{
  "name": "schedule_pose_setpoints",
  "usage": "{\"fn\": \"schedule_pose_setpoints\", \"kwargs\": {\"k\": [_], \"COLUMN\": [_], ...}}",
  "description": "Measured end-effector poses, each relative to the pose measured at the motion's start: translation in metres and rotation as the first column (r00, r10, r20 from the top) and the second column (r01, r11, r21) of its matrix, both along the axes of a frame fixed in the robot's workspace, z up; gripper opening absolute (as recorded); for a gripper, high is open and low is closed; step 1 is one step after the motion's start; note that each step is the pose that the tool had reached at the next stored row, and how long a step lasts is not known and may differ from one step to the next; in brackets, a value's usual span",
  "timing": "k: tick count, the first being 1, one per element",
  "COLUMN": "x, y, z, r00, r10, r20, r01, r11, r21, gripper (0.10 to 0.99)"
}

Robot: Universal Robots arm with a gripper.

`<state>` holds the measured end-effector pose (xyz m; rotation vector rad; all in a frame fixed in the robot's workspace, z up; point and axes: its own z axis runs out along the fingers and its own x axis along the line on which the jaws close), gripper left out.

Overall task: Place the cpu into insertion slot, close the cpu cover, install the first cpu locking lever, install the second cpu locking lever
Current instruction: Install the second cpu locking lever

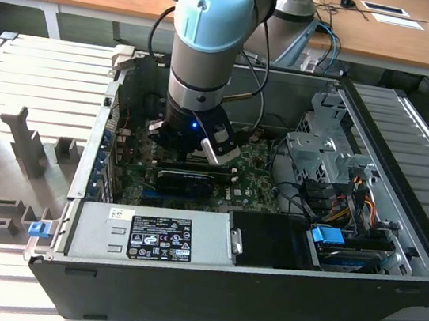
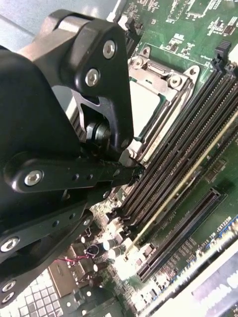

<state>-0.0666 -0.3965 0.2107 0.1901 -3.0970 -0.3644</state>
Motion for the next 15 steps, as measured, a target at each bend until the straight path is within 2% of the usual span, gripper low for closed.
{"fn": "schedule_pose_setpoints", "kwargs": {"k": [3, 5, 15], "x": [-0.0009, -0.0009, -0.005], "y": [-0.0045, -0.0076, -0.0103], "z": [-0.0012, -0.0047, -0.0125], "r00": [1.0, 1.0, 1.0], "r10": [0.0, 0.0, 0.001], "r20": [0.0, -0.0001, -0.0001], "r01": [0.0, 0.0, -0.001], "r11": [0.9998, 0.9992, 0.9953], "r21": [0.022, 0.04, 0.097], "gripper": [0.106, 0.106, 0.106]}}
